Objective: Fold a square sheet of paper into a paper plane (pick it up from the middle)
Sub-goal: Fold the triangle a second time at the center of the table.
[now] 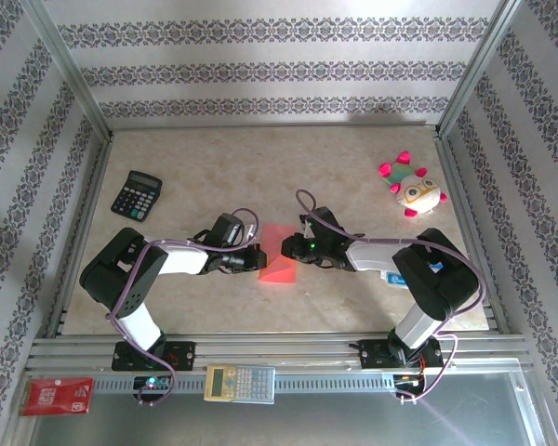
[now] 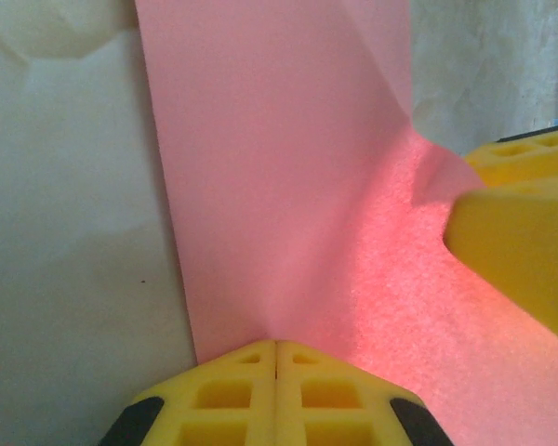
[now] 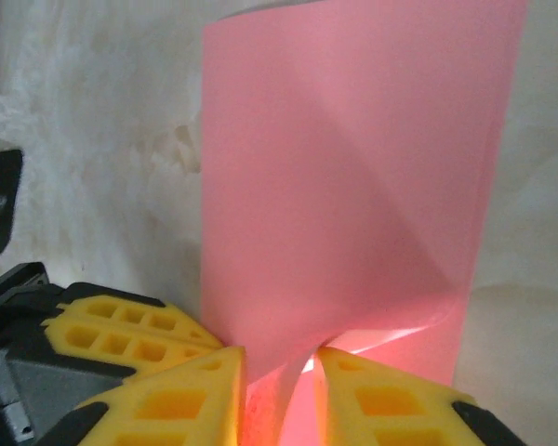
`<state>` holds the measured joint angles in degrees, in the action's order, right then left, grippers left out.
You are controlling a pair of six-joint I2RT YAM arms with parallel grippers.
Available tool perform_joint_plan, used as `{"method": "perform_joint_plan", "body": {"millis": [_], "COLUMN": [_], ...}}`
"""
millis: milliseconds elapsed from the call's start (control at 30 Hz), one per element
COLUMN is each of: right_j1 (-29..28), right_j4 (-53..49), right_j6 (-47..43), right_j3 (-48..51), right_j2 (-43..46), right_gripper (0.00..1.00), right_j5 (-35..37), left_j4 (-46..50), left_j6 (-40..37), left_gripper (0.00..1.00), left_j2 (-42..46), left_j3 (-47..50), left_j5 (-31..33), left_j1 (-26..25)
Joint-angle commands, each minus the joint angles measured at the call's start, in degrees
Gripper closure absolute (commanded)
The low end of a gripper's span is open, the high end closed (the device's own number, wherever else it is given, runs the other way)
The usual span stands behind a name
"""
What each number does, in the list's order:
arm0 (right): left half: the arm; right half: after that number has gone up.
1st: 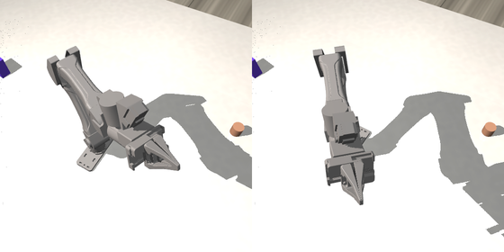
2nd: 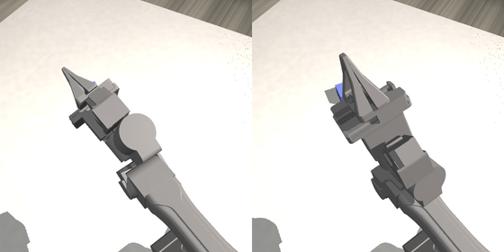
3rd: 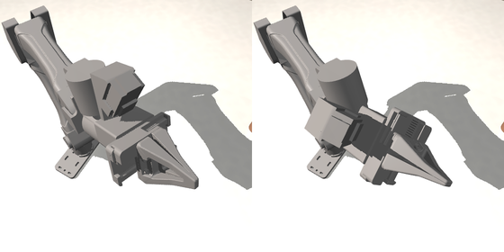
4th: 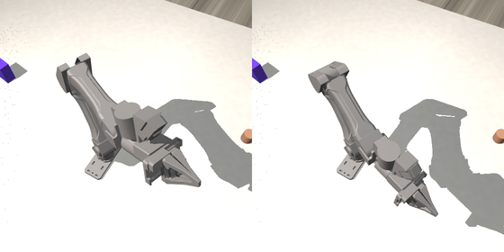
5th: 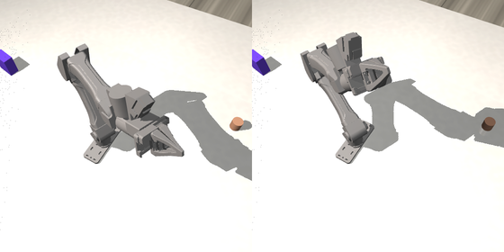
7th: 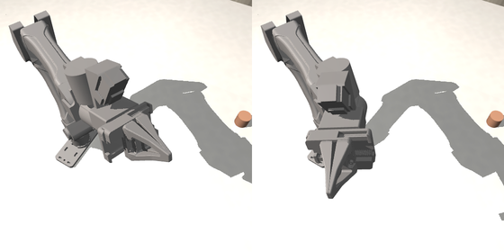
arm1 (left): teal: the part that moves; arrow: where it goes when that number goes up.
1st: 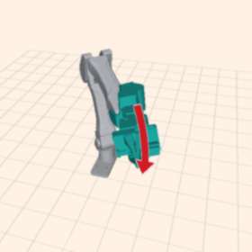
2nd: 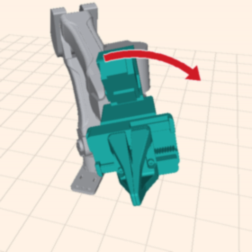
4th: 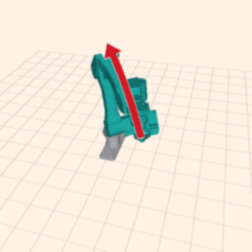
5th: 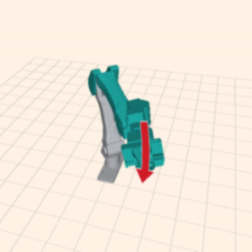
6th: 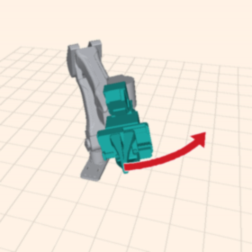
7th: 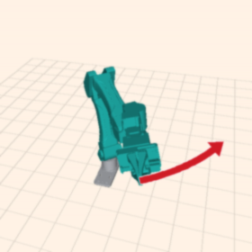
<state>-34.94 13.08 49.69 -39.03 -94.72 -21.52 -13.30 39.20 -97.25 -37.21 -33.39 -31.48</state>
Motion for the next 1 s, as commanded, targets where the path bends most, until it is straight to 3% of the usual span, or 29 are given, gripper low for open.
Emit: {"method": "perform_joint_plan", "body": {"millis": [0,200,467,533,700,833,967], "right_j1": [1.47,1.98,1.89,1.96,1.89,1.89,1.82], "right_j4": [-1.10,-0.97,-3.04,-3.46,-4.02,-3.96,-4.03], "right_j6": [5.75,9.52,12.62,14.53,18.14,19.59,19.93], "right_j3": [-1.03,-0.98,1.14,1.73,2.17,1.87,1.84], "right_j2": [-1.29,-1.49,0.67,1.18,2.16,2.21,2.60], "right_gripper": [0.82,0.93,0.98,0.99,1.00,1.00,1.00], "right_j5": [-0.45,-2.08,-3.23,-3.60,-4.10,-4.40,-4.31], "left_j4": [5.65,7.58,6.17,5.35,4.02,2.57,2.40], "left_j6": [-1.58,-2.13,-8.09,-12.65,-28.18,-36.49,-41.71], "left_gripper": [0.96,0.89,0.59,0.53,0.40,0.33,0.33], "left_j2": [-2.33,1.27,13.74,18.72,24.84,20.61,13.44], "left_j3": [-0.07,-2.85,-0.26,2.30,5.97,4.70,1.51], "left_j5": [1.44,1.81,8.33,12.97,29.76,37.33,45.58], "left_j1": [-0.52,-0.51,-1.51,-4.57,-18.20,-24.93,-29.51]}}
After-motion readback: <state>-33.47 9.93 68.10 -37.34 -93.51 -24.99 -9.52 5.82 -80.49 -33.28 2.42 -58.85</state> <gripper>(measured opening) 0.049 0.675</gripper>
